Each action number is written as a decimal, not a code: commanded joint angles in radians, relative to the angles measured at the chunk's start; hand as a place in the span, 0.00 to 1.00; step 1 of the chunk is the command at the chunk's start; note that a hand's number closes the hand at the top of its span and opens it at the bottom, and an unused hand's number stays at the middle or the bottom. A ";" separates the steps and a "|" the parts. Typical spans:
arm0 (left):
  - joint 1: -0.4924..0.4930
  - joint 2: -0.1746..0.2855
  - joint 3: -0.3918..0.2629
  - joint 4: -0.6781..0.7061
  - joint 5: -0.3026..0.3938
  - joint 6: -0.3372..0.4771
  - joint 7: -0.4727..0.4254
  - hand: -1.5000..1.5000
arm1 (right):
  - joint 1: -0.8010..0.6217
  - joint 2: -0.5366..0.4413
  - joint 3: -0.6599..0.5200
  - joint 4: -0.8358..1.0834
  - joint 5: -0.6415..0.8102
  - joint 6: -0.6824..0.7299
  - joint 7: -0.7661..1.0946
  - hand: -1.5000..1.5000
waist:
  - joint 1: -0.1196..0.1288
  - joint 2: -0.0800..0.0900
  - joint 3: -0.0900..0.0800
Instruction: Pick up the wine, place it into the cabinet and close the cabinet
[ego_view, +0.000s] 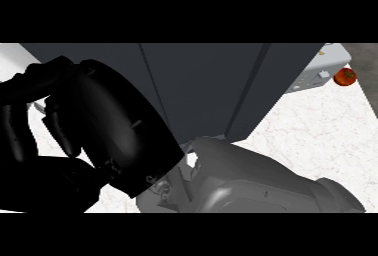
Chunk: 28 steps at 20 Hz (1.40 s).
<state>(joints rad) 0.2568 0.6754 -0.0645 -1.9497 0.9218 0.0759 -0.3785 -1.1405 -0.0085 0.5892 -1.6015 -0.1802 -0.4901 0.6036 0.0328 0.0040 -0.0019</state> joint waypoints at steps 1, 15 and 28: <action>-0.019 0.002 0.017 -0.070 0.003 0.062 0.058 0.00 | -0.049 0.002 -0.070 0.202 0.026 0.078 -0.115 1.00 | -0.005 0.001 0.002; -0.096 -0.064 0.022 0.014 -0.074 0.030 0.080 0.00 | -0.093 0.003 -0.268 0.566 -0.023 0.237 -0.362 1.00 | -0.015 0.002 0.002; -0.090 -0.089 0.001 0.004 -0.095 0.016 0.081 0.00 | -0.059 -0.107 -0.284 0.664 0.034 0.312 -0.482 1.00 | -0.003 0.010 0.001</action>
